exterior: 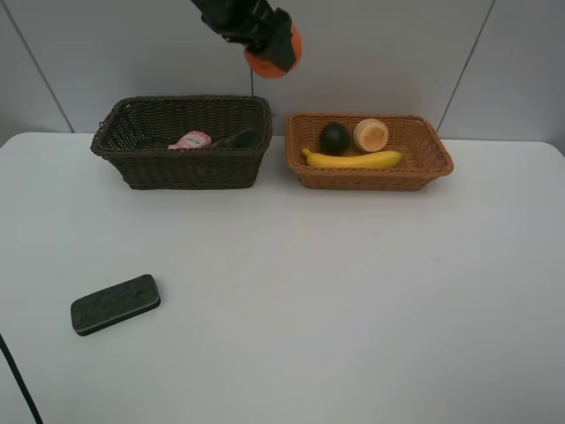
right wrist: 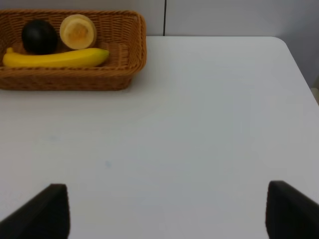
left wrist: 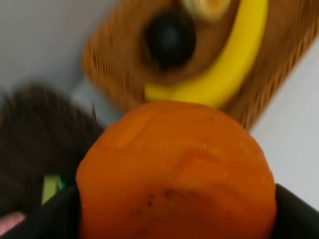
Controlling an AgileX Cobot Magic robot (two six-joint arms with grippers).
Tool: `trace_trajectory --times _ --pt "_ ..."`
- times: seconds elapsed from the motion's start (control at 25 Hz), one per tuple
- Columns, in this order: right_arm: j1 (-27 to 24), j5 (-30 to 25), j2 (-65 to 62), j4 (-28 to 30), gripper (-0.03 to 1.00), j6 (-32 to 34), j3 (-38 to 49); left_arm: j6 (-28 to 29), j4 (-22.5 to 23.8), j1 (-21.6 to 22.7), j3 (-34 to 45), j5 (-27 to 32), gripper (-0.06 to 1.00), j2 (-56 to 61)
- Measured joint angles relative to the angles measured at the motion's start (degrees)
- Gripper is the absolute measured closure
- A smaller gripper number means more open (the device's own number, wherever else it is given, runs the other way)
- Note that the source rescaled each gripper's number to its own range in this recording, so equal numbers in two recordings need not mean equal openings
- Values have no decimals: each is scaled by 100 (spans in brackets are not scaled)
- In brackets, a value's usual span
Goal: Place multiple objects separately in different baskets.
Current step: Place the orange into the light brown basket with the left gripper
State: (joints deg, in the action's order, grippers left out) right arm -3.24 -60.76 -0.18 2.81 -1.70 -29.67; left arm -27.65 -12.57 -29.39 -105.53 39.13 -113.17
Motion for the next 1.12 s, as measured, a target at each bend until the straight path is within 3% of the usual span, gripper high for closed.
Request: trace_trajectory --times 0.28,0.52,0.76,1.12 --pt "0 0 0 0 -2 0 0 -12 -57 -324 -1111 -619 30 -1182" --pt "0 0 0 0 -2 0 0 -12 -368 -534 -1750 -997 30 -2256" --pt "0 0 0 0 -2 0 0 -12 -679 -566 -1845 -1078 30 -2844" --pt "0 0 0 0 -2 0 0 -12 -711 -566 -1869 -1062 30 -2972"
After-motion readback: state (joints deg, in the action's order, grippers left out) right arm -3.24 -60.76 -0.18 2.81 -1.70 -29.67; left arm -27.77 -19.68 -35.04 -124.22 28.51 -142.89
